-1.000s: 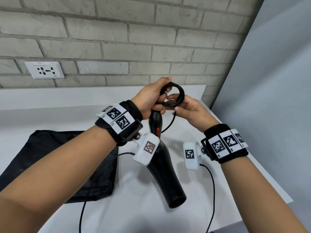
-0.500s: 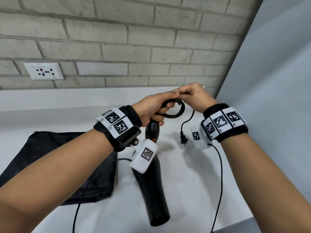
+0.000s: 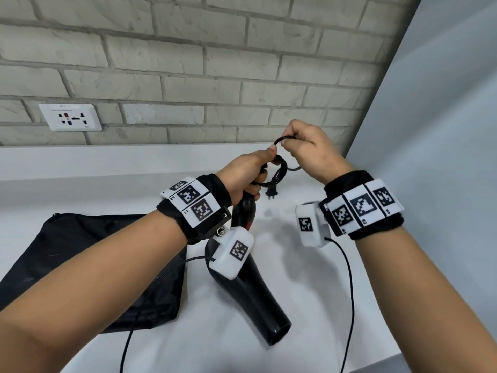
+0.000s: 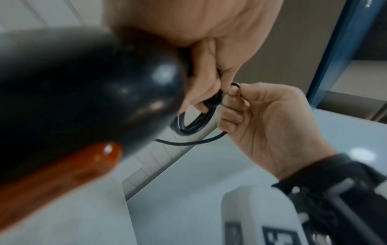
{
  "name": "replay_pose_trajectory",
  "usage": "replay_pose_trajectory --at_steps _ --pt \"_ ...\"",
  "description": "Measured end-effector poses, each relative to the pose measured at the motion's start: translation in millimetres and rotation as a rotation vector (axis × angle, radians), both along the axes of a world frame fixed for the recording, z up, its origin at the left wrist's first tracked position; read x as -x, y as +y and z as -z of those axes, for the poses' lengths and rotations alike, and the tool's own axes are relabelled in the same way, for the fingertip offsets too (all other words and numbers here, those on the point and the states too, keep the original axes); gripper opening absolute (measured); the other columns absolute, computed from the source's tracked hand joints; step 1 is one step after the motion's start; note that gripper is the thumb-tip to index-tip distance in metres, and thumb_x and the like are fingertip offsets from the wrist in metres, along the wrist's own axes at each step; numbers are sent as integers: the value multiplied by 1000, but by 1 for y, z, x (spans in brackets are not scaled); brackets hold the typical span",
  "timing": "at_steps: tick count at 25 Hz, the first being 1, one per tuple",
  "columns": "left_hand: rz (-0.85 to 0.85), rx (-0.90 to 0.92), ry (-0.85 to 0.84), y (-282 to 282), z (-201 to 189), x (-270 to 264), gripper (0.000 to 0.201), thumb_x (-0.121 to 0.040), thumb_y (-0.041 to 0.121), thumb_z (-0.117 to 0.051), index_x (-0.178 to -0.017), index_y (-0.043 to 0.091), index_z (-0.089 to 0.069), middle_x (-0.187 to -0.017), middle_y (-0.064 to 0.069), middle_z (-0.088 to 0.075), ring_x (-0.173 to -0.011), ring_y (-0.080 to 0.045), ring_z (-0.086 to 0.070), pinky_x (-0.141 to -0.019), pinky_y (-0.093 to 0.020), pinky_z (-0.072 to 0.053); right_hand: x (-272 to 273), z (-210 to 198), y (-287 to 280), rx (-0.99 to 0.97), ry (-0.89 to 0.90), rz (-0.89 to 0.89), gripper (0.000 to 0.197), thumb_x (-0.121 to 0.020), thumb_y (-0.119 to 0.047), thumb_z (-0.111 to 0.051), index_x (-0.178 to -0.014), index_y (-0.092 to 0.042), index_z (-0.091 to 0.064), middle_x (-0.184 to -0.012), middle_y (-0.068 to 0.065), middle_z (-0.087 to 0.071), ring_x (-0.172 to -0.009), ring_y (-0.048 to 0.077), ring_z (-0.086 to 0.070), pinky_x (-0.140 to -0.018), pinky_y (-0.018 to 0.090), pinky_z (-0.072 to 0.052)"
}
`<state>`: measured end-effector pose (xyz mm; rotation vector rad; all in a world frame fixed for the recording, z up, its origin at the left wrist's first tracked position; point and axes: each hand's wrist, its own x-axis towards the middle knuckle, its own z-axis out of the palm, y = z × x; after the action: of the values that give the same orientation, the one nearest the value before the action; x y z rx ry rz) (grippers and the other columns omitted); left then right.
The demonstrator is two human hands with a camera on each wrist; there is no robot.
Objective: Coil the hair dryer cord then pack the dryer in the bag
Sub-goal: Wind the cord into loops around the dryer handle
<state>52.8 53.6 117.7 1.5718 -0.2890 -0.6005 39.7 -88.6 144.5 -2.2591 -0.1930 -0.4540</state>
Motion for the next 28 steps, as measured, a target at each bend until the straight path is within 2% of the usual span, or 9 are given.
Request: replay_pose_trajectory --at_steps 3,6,11,14,16,19,21,26,28 --pt "-67 125 20 3 -3 -4 34 -94 50 -39 -76 21 -43 -40 11 -22 -31 -7 -13 -51 -26 -22 1 15 1 -228 -58 -68 24 -85 -25 -43 -61 -24 -42 -55 -6 -33 -49 4 -31 -52 21 -27" --pt "-101 214 13 3 -5 -7 33 -94 49 -39 -74 23 -39 -40 11 -24 -32 -7 -14 -52 -26 -24 4 28 6 -324 -22 -157 22 -83 -26 -40 -61 -26 -42 -54 -9 -32 -45 -1 -29 -51 18 -25" --pt "-110 200 14 1 -6 -5 38 -93 51 -40 -66 23 -36 -41 10 -20 -32 -8 -12 -49 -25 -25 12 32 9 -130 -12 -202 22 -86 -21 -38 -64 -25 -39 -57 -8 -32 -50 0 -33 -52 12 -29" --pt "-75 91 -60 0 -12 -3 44 -88 55 -45 -60 23 -36 -45 8 -19 -36 -9 -12 -46 -22 -24 17 31 7 -72 8 -238 37 -93 -7 -40 -64 -30 -39 -50 -17 -44 -51 -4 -40 -54 8 -32" --pt "-87 54 -111 0 -12 -2 41 -89 49 -50 -59 22 -41 -44 9 -21 -37 -9 -13 -48 -24 -22 18 33 8 -54 4 -244 42 -94 -1 -39 -66 -32 -40 -51 -17 -46 -53 -5 -42 -56 7 -33" --pt "-155 79 -145 2 -6 -3 35 -88 37 -56 -59 21 -46 -44 7 -22 -35 -9 -16 -48 -25 -22 13 42 4 12 -26 -213 30 -93 -14 -38 -68 -30 -41 -60 -9 -36 -54 2 -35 -54 13 -29" --pt "-218 136 -129 8 -4 -7 33 -88 32 -58 -59 23 -47 -46 6 -22 -33 -9 -16 -47 -25 -23 7 54 -5 67 -9 -154 21 -94 -19 -36 -73 -20 -41 -63 -2 -38 -57 9 -33 -54 19 -28" --pt "-287 269 -67 24 -9 -19 30 -91 32 -54 -67 22 -40 -40 10 -22 -31 -8 -15 -44 -22 -28 -3 103 -37 160 210 57 17 -97 -15 -34 -82 -10 -39 -70 3 -45 -69 22 -42 -58 25 -29" --pt "-288 292 -73 26 -10 -20 30 -92 35 -52 -69 21 -39 -39 11 -22 -31 -8 -14 -44 -21 -29 -5 117 -44 135 282 116 16 -96 -12 -36 -81 -8 -41 -73 7 -48 -70 23 -47 -57 23 -32"
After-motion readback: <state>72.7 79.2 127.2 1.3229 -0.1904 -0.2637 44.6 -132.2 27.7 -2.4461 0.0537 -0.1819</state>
